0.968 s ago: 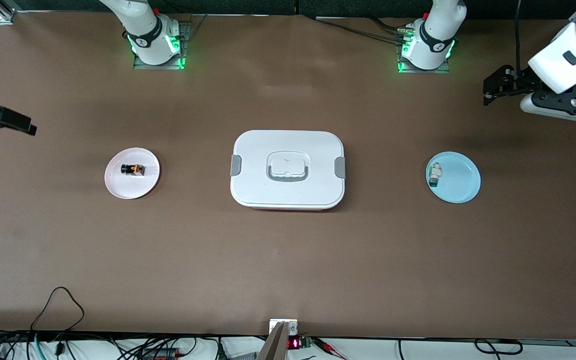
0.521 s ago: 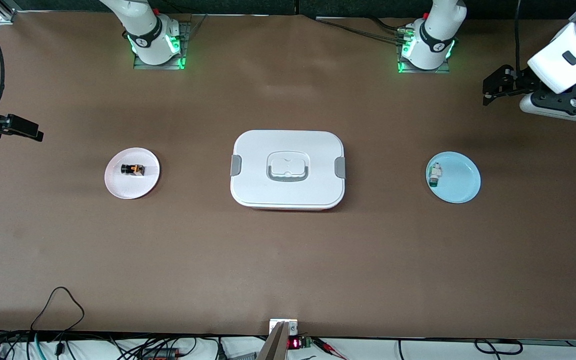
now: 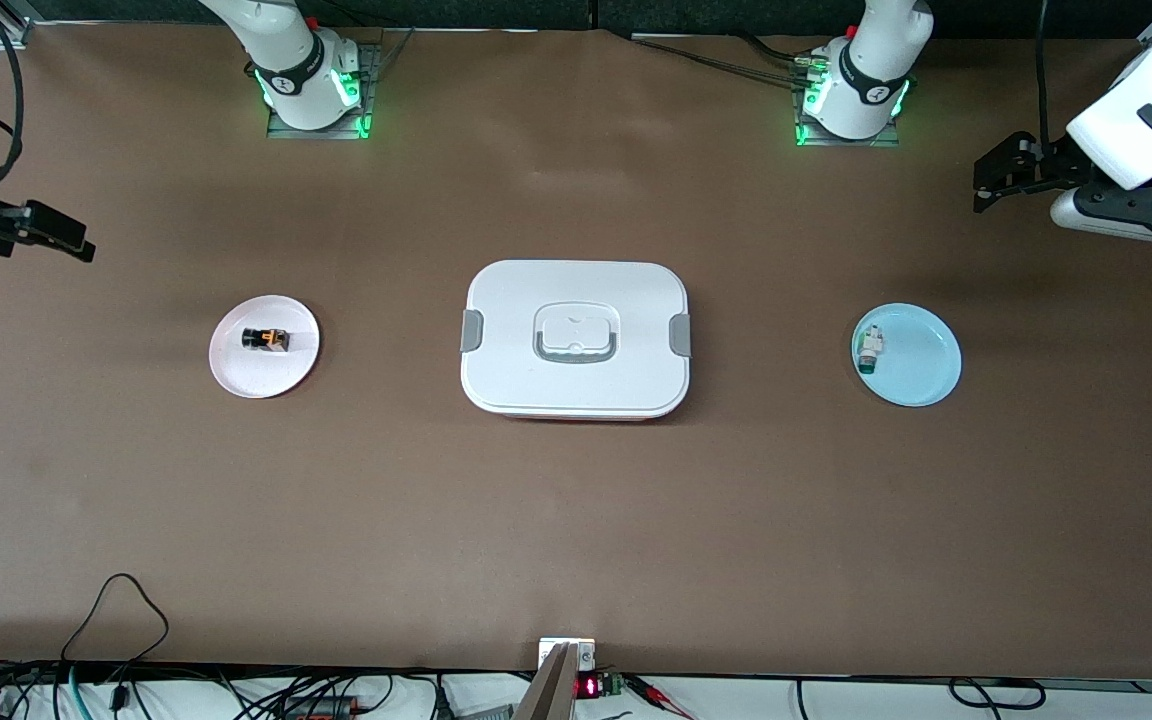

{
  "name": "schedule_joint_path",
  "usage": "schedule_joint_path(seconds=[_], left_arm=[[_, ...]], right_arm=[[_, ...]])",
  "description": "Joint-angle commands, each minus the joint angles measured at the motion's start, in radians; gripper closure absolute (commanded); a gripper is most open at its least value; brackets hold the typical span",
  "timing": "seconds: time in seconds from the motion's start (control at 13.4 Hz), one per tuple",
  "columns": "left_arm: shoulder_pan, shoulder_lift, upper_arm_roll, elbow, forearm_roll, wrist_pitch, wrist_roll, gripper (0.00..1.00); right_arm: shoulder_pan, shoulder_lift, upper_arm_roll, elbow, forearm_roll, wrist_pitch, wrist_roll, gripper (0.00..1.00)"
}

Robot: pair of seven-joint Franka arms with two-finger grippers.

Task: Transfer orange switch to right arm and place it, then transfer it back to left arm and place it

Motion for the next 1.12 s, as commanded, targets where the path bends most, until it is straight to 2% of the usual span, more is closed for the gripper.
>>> schedule_joint_path(seconds=[0.0, 1.04], left_arm=[[0.004, -0.004, 0.003, 0.001, -0.001, 0.006, 0.005, 0.00], [0.006, -0.003, 0.004, 0.001, 0.001, 0.006, 0.005, 0.00]], right_arm=[[0.001, 0.006, 0.015, 0.046, -0.009, -0.031, -0.010, 0.00], [0.005, 0.019, 0.024, 0.098, 0.001, -0.057, 0.001, 0.00]])
